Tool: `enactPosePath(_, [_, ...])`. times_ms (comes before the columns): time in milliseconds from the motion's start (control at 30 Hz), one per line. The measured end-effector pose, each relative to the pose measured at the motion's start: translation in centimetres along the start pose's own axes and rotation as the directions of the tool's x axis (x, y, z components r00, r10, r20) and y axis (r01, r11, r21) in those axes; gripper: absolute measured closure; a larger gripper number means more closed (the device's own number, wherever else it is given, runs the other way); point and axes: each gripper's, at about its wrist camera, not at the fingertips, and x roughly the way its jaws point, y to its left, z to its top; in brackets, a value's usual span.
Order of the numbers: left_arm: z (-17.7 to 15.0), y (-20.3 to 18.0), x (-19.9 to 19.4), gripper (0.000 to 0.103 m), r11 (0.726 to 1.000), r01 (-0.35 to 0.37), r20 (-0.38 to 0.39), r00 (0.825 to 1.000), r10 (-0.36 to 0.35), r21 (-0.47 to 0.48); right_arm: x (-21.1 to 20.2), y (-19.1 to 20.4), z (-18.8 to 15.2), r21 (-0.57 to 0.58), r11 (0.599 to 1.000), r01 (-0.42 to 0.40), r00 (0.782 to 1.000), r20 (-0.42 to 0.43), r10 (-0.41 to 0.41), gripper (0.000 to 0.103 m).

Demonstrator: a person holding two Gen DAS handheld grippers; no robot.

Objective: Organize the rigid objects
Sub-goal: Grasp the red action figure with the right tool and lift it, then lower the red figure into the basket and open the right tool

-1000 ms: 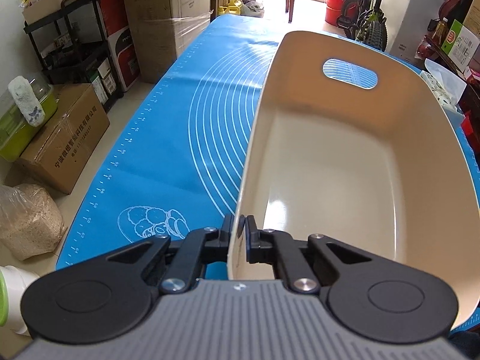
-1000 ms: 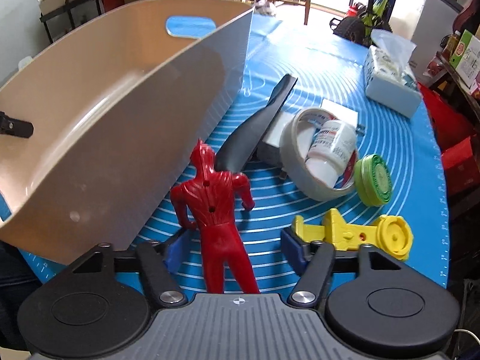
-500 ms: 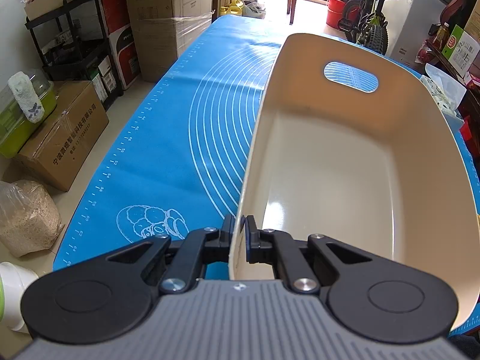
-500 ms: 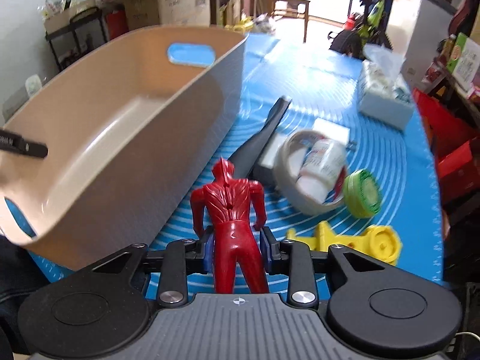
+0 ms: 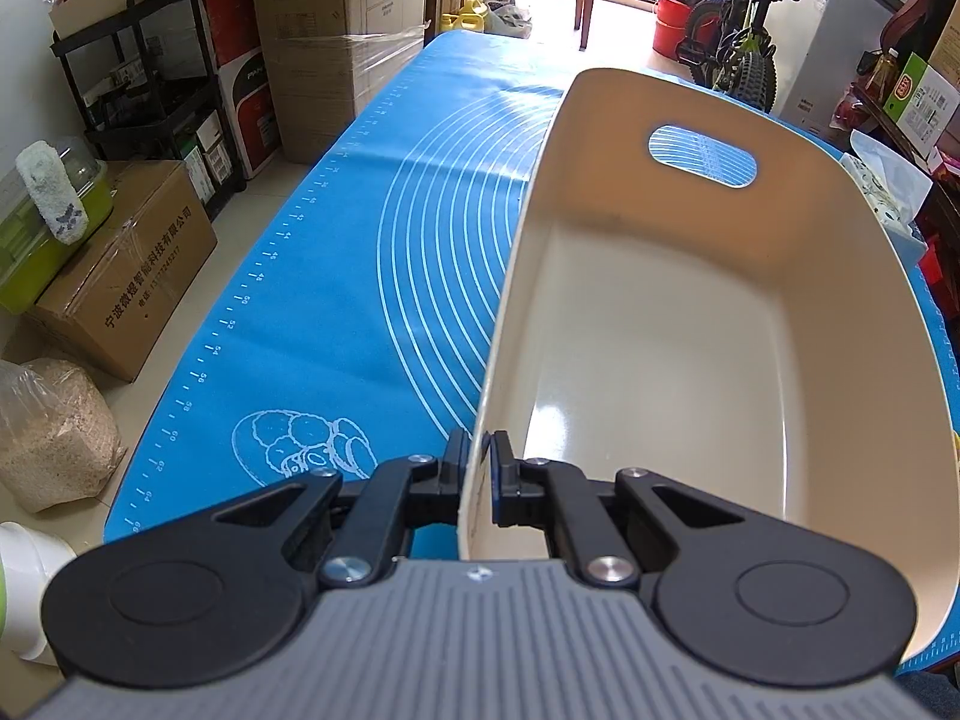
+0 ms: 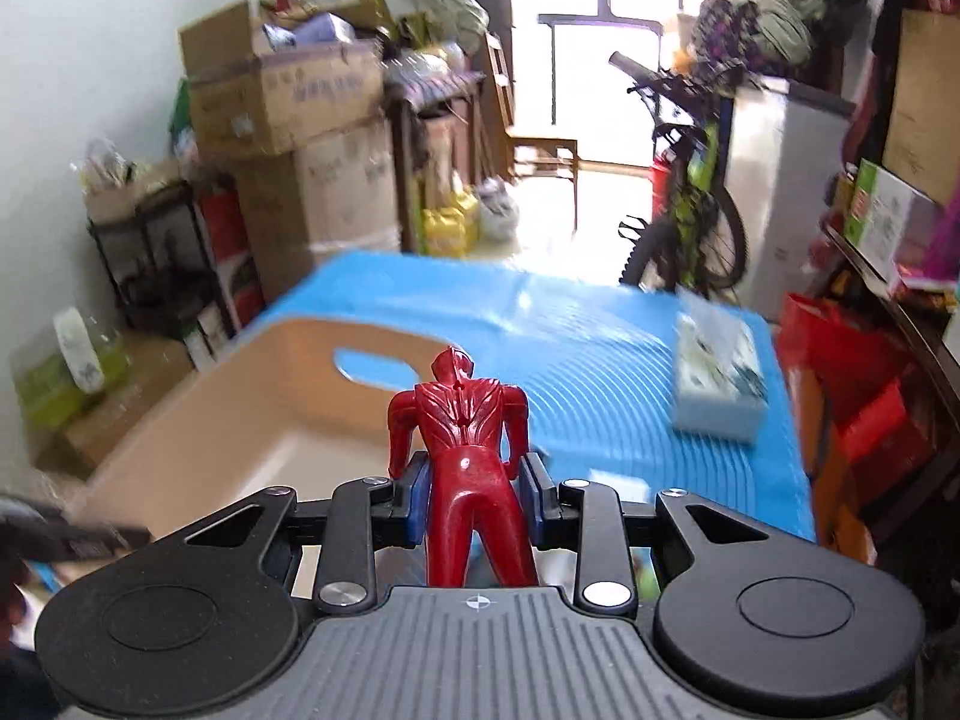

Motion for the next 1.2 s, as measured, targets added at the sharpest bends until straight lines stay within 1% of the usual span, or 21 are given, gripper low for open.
enactPosePath(67, [0.0,0.0,0.0,0.094,1.0,0.0,0.0,1.0,0.0,0.0,0.0,1.4,0.9,0.002,0.999,-0.036,0.999,0.009,0.036,0.064])
enactPosePath(200, [0.0,0.1,0.0,0.094,1.0,-0.001,0.001,1.0,0.001,0.0,1.8,4.3,2.1,-0.001,0.995,-0.095,0.995,0.0,0.095,0.064])
enactPosePath(333, [0.0,0.1,0.0,0.094,1.0,0.0,0.001,1.0,0.0,0.0,3.6,7.0,1.4,-0.019,0.992,-0.128,0.991,-0.047,0.127,0.064])
enactPosePath(500, [0.0,0.1,0.0,0.095,1.0,0.0,0.001,1.0,0.0,0.0,6.8,8.9,-0.1,-0.013,0.991,-0.132,0.98,-0.151,0.129,0.064])
enactPosePath(667, [0.0,0.1,0.0,0.095,1.0,-0.001,0.001,1.0,0.001,0.0,9.2,9.9,-2.2,-0.03,0.993,-0.116,0.963,-0.249,0.104,0.064])
enactPosePath(800, [0.0,0.1,0.0,0.094,1.0,0.0,0.001,1.0,0.0,0.0,10.8,10.8,-3.5,-0.064,0.993,-0.102,0.949,-0.306,0.078,0.064])
enactPosePath(967, [0.0,0.1,0.0,0.094,1.0,-0.002,0.002,1.0,0.002,0.0,11.9,10.6,-4.6,-0.041,0.994,-0.101,0.922,-0.379,0.078,0.064])
enactPosePath(1000, [0.0,0.1,0.0,0.094,1.0,-0.002,0.003,1.0,0.002,-0.001,11.9,10.6,-4.8,-0.047,0.994,-0.099,0.921,-0.383,0.073,0.064])
enactPosePath(1067, [0.0,0.1,0.0,0.094,1.0,-0.004,0.003,1.0,0.004,-0.002,11.6,10.7,-4.8,-0.063,0.993,-0.104,0.923,-0.379,0.073,0.057])
enactPosePath(1100, [0.1,0.2,0.0,0.094,1.0,-0.005,0.002,1.0,0.005,-0.004,11.3,10.8,-4.7,-0.066,0.992,-0.105,0.926,-0.371,0.073,0.055])
enactPosePath(1167, [0.1,0.2,0.0,0.094,1.0,-0.005,0.002,1.0,0.005,-0.006,10.2,10.7,-4.2,-0.07,0.991,-0.117,0.939,-0.332,0.087,0.045])
enactPosePath(1200, [0.2,0.1,0.0,0.094,1.0,-0.005,0.002,1.0,0.005,-0.006,9.6,10.6,-3.8,-0.072,0.989,-0.126,0.945,-0.314,0.097,0.042])
